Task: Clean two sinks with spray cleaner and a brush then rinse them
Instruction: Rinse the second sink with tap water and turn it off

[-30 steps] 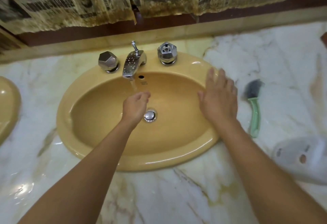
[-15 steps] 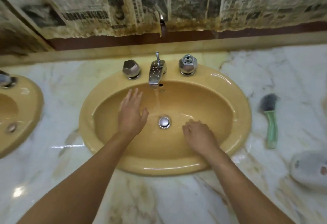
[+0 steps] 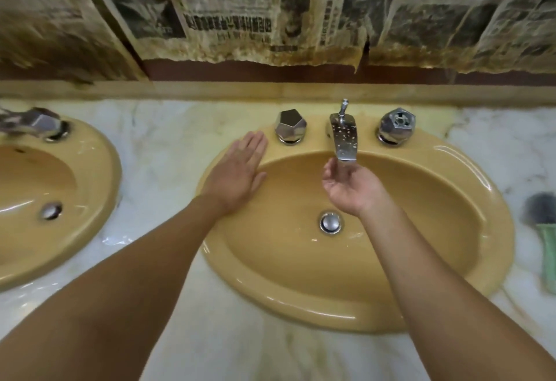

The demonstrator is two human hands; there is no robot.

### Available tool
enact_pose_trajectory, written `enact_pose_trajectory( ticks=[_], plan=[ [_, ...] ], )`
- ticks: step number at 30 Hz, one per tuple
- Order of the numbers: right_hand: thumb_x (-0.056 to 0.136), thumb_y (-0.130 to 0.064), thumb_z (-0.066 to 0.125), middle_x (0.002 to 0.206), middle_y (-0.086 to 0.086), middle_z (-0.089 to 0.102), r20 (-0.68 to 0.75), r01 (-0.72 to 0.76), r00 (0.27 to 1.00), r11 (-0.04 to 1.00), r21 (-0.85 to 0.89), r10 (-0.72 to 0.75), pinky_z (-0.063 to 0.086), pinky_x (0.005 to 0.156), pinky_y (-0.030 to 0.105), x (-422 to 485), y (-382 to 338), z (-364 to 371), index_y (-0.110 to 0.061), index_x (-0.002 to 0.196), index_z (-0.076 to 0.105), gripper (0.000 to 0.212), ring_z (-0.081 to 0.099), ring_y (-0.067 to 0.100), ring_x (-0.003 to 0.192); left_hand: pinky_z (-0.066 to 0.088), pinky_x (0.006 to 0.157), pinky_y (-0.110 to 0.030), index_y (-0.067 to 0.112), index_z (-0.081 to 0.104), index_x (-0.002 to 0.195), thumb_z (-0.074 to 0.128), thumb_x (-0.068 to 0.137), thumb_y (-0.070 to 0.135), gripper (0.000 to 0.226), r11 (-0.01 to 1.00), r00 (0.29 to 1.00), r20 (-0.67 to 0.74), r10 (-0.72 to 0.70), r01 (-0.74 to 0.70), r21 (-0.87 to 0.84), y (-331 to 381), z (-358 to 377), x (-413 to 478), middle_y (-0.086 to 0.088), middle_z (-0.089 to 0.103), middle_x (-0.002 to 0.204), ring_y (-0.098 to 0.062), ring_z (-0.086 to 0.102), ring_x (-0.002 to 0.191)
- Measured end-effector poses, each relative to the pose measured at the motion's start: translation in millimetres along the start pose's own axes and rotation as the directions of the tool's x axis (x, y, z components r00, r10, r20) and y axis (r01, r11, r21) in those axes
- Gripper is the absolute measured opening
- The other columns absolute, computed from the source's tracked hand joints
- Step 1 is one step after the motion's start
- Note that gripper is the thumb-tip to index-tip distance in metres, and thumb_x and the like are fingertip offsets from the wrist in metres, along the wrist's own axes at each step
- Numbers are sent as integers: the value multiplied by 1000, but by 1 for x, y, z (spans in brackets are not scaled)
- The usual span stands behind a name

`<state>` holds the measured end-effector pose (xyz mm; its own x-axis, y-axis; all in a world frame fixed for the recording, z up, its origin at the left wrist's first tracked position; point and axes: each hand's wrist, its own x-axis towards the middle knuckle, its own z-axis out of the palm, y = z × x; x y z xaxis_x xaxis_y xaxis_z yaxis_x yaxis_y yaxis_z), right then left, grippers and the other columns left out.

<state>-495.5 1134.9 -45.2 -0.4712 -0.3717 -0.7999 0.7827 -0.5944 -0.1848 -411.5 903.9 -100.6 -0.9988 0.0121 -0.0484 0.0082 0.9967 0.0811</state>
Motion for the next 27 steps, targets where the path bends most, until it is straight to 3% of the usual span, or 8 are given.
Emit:
enact_pose_trajectory(
  ticks=[8, 12, 15, 17, 20, 24, 26, 27],
  plan=[
    [99, -6, 40, 76, 11, 63, 22, -200, 979, 978, -59, 201, 55, 53, 26, -30, 29, -16, -3, 86, 60, 24, 62, 22, 60, 1, 127, -38, 8, 8, 161, 36, 105, 46, 73, 998, 1000, -25, -4, 5, 63, -6, 7, 7, -9, 5, 170, -25, 3, 157],
    [97, -4, 43, 80, 13, 69, 136, 60, 991, 892, -448, 2, 60, 58, 25, -76, -3, 38, 1, 89, 63, 22, 69, 20, 66, 2, 127, -39, 8, 6, 161, 32, 105, 47, 73, 996, 1000, -30, -5, 7, 86, -7, 10, 9, -9, 6, 170, -25, 3, 157],
    [99, -11, 42, 82, 21, 74, 202, 304, 881, 185, -935, -429, 62, 69, 38, -74, -26, 65, 6, 84, 69, 36, 72, 25, 65, 1, 127, -39, 9, 6, 162, 30, 105, 48, 73, 996, 1000, -31, -4, 7, 86, -6, 9, 8, -8, 5, 170, -24, 2, 157],
    [99, -15, 43, 75, 13, 74, 351, 249, 793, -260, -933, -499, 56, 66, 34, -65, -37, 71, 0, 79, 72, 38, 68, 20, 61, 2, 127, -39, 9, 7, 161, 30, 105, 48, 73, 996, 999, -38, -2, 6, 89, -6, 9, 8, -8, 6, 170, -24, 3, 157],
    [103, -27, 44, 85, -2, 72, 502, 278, 762, -494, -824, -409, 49, 72, 29, -54, -49, 72, -13, 91, 76, 37, 64, 13, 76, 2, 127, -39, 10, 6, 162, 31, 105, 48, 72, 995, 999, -38, -6, 10, 97, -6, 9, 8, -7, 6, 170, -24, 3, 157],
    [100, -35, 48, 103, 1, 72, 506, 345, 637, -373, -862, -581, 48, 92, 42, -32, -47, 39, -16, 104, 76, 33, 63, 21, 97, 2, 127, -39, 10, 4, 161, 29, 106, 48, 72, 993, 999, -43, -2, 7, 116, -6, 11, 8, -7, 3, 170, -24, 1, 157],
    [100, -32, 49, 105, 5, 71, 276, 444, 547, -6, -896, -790, 52, 86, 41, -19, -35, 10, -13, 97, 73, 30, 63, 24, 93, 3, 127, -39, 10, 4, 161, 30, 106, 48, 72, 993, 999, -52, -1, 7, 117, -6, 12, 8, -7, 4, 170, -24, 2, 157],
    [102, -29, 49, 108, 10, 70, 82, 493, 644, 330, -805, -760, 55, 78, 39, -15, -27, 0, -10, 95, 70, 30, 64, 25, 89, 3, 127, -40, 9, 4, 162, 30, 106, 48, 72, 993, 998, -57, -3, 9, 117, -6, 12, 8, -8, 4, 170, -24, 2, 157]
  ],
)
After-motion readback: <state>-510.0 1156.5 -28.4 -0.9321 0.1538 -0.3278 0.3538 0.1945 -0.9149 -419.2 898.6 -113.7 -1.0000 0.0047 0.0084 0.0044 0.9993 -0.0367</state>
